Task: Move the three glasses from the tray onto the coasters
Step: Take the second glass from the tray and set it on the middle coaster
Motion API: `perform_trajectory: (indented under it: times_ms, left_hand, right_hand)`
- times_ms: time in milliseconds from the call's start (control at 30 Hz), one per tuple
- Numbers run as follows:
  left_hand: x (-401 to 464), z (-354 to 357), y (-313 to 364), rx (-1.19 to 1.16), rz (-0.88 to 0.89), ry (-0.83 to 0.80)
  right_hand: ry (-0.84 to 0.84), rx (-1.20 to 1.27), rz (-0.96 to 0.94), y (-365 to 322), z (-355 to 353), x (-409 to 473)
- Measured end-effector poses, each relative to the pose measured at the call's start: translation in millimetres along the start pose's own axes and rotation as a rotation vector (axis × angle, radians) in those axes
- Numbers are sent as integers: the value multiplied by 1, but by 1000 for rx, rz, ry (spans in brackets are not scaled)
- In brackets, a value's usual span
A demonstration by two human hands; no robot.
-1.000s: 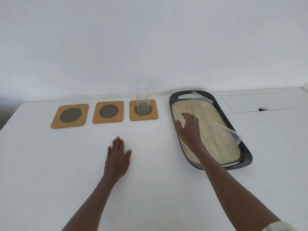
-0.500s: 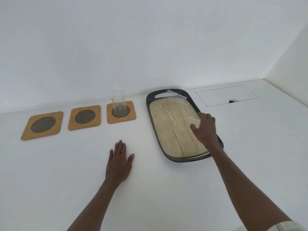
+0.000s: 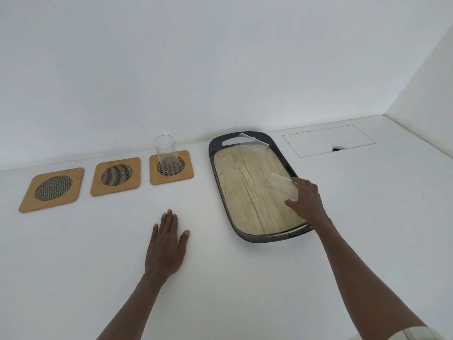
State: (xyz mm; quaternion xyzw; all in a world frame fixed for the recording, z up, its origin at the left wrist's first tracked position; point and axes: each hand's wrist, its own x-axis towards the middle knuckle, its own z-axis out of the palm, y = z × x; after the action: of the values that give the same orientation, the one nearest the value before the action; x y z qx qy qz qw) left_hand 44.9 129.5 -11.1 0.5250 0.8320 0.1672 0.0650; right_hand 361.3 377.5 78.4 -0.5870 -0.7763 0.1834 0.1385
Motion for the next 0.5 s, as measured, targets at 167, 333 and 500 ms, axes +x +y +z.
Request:
perform_trajectory:
  times_ms: [167,333,500]
  left_hand:
    - [0,0,0,2,2,2]
    - [1,0,0,-5,-1,3]
    - [0,0,0,0,2,0]
  right_hand:
    - [15,17,9,3,5,-4]
    - [43,85,16,3,7,-8]
    - [111,249,26,-4,7,-16]
